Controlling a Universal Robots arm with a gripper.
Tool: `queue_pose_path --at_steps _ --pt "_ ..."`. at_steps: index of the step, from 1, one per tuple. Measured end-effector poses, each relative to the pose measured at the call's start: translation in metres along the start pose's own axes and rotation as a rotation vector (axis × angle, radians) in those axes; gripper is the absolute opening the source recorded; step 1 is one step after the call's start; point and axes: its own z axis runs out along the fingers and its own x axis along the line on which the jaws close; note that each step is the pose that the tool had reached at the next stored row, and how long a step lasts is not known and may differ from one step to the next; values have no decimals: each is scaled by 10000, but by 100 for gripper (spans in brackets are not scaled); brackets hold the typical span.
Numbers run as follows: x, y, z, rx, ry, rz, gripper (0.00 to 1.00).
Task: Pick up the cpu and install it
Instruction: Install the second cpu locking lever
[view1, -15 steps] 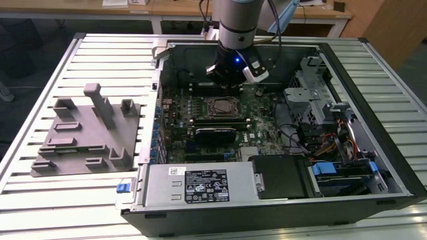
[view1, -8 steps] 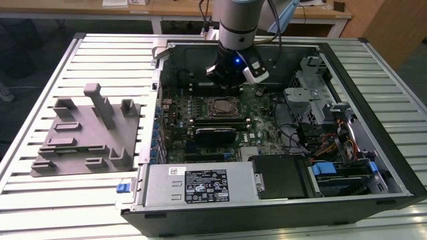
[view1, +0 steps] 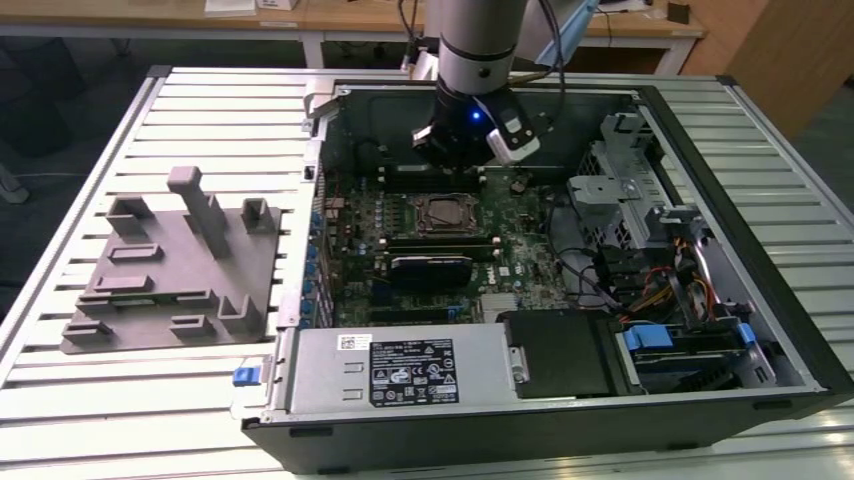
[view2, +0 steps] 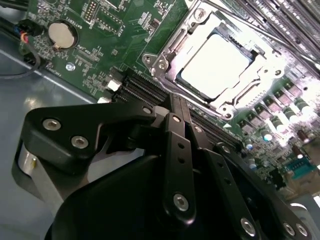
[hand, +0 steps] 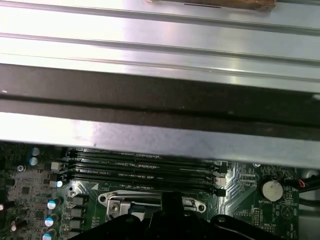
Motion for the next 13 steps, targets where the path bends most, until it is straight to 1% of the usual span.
queue_pose_path --at_steps 1,6,13 --pt "0 2 -15 2 1 0 11" --pt "1 -13 -21 0 1 -1 11" --pt "6 -90 -30 -1 0 0 11"
